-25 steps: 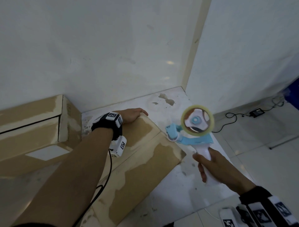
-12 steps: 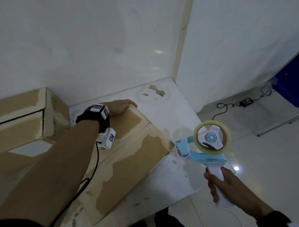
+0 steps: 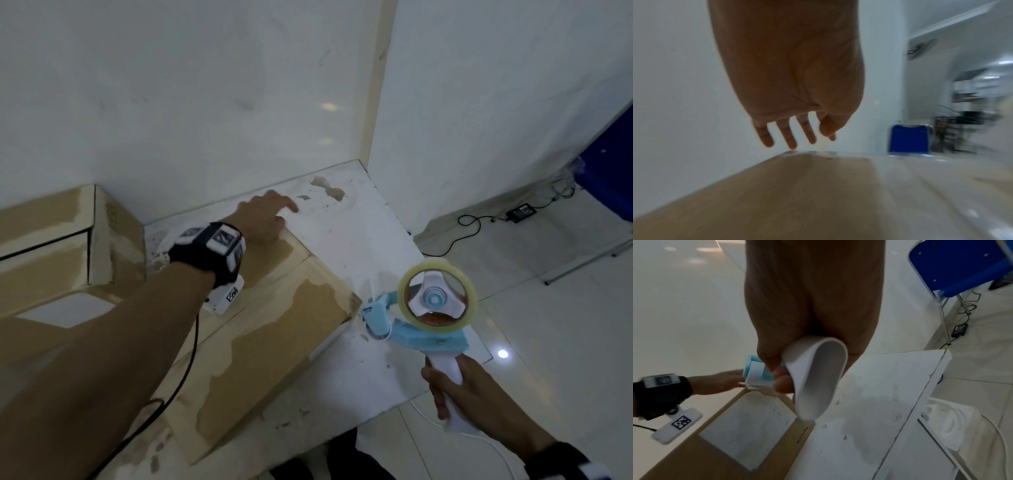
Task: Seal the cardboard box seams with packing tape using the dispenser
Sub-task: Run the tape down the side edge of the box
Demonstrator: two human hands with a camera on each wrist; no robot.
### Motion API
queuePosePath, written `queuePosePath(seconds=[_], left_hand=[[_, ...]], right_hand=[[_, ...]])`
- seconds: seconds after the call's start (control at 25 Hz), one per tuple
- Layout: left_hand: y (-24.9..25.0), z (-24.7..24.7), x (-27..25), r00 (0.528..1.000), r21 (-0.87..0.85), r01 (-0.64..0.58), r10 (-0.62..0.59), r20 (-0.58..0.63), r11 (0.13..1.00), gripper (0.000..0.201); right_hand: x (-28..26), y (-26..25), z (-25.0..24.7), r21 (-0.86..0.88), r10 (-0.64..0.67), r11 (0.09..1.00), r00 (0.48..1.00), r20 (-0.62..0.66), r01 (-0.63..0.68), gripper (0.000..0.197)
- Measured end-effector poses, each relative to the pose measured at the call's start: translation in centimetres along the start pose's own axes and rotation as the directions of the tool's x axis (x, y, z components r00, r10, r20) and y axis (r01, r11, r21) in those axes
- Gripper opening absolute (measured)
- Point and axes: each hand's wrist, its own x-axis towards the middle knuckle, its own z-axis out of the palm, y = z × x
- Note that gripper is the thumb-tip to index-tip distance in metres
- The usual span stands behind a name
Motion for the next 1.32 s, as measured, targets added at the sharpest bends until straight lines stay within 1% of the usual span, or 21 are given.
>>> queuePosePath(seconds=[0.04,0.08,0.12,0.16,0.2,0.32,0.4,0.44,0.56,0.72,0.8,0.92,1.04,1.2,1.32], left_hand=[[1.7,0.6,-0.9,0.993,0.043,-0.119,0.12,-0.019,0.992,0.033],[3.6,1.6,-2.0,0.97,0.083,-0.244,0.244,0.006,0.966,0.03],[5.3,2.8,-3.1,0.942,0.127,-0.334,0.328,0.067,0.934,0.027],[6.4,3.9,-4.0,0.92,0.182,-0.389,0.372,0.124,0.903,0.027],[6.7,4.7,-4.4,0.913,0.239,-0.406,0.378,0.155,0.882,0.028],[6.8,5.2,-4.3,0.933,0.336,-0.352,0.297,0.205,0.874,0.034],[7.8,5.7,-4.4,0.931,0.365,-0.341,0.258,0.259,0.866,0.039],[8.4,6.1,-4.6,0.924,0.346,-0.354,0.268,0.272,0.869,0.039],[8.9,7.0,-5.3,0.909,0.238,-0.397,0.342,0.239,0.886,0.034],[8.3,7.1,-5.3,0.91,0.19,-0.392,0.349,0.224,0.9,0.034],[8.3,7.2,-5.2,0.909,0.179,-0.393,0.353,0.22,0.902,0.034],[8.3,7.2,-5.0,0.907,0.164,-0.398,0.36,0.219,0.903,0.034],[8.1,7.3,-4.9,0.908,0.157,-0.394,0.358,0.217,0.906,0.034],[7.3,7.9,-4.6,0.928,0.134,-0.359,0.338,0.16,0.924,0.038],[7.1,8.1,-4.2,0.93,0.124,-0.349,0.328,0.164,0.929,0.037]], right_hand=[[0.0,-0.1,0.1,-0.004,-0.017,1.0,1.0,-0.006,0.017,0.041],[0.0,-0.2,0.2,0.002,-0.029,1.0,1.0,-0.013,0.029,0.039],[0.0,-0.2,0.3,0.007,-0.033,0.999,0.999,-0.016,0.033,0.037],[0.0,-0.2,0.3,0.006,-0.038,0.999,0.999,-0.02,0.038,0.037],[0.0,-0.1,0.3,0.0,-0.042,0.999,0.999,-0.025,0.042,0.037],[-0.2,0.1,0.3,-0.006,-0.047,0.999,0.998,-0.038,0.047,0.037],[-0.4,0.1,0.5,-0.011,-0.054,0.998,0.997,-0.051,0.054,0.037],[-0.6,0.0,0.6,-0.011,-0.056,0.998,0.997,-0.059,0.055,0.036],[-0.9,0.0,0.8,-0.012,-0.075,0.997,0.994,-0.078,0.074,0.039],[-1.3,0.3,1.1,-0.06,-0.071,0.996,0.992,-0.101,0.066,0.051],[-1.9,0.2,0.8,-0.049,-0.068,0.997,0.99,-0.127,0.062,0.054],[-2.6,-0.2,-0.2,-0.01,-0.053,0.999,0.989,-0.14,0.052,0.047],[-2.7,-0.7,0.0,-0.062,-0.059,0.997,0.99,-0.129,0.051,0.047],[-1.8,-1.5,1.3,-0.092,-0.106,0.991,0.989,-0.1,0.097,0.048],[-2.0,0.0,2.1,-0.059,-0.06,0.997,0.997,-0.058,0.056,0.041]])
